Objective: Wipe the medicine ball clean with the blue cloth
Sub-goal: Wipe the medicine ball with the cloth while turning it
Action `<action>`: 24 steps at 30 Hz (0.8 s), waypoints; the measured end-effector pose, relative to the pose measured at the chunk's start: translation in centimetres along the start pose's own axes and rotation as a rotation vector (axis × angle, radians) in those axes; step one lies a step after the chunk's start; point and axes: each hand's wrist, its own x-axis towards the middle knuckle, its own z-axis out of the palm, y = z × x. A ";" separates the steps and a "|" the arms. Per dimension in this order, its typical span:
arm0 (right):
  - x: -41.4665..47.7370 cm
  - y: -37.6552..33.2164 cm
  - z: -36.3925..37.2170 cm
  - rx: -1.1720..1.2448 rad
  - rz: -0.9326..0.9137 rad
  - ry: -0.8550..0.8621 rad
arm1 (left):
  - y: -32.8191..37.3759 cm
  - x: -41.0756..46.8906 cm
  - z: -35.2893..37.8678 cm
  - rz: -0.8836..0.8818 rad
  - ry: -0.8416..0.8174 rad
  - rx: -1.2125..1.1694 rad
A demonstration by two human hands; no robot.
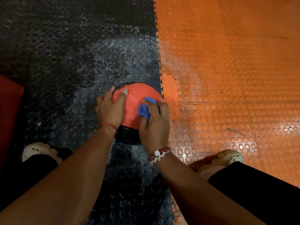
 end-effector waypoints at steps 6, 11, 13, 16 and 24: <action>4.7 3.5 -0.2 -0.057 0.159 0.053 | -0.8 -0.3 -0.5 0.036 -0.027 -0.067; 2.5 5.8 0.1 0.049 0.513 0.133 | -0.4 -0.3 -0.3 0.016 -0.012 -0.075; 0.5 4.1 -0.1 0.047 0.508 0.164 | -0.2 0.0 -0.2 0.004 -0.017 -0.066; -1.2 1.1 -0.1 0.087 0.275 0.124 | 0.0 0.3 0.0 -0.015 -0.006 -0.043; 4.4 4.1 0.0 0.038 0.326 0.106 | 0.0 0.0 -0.1 -0.043 0.007 -0.108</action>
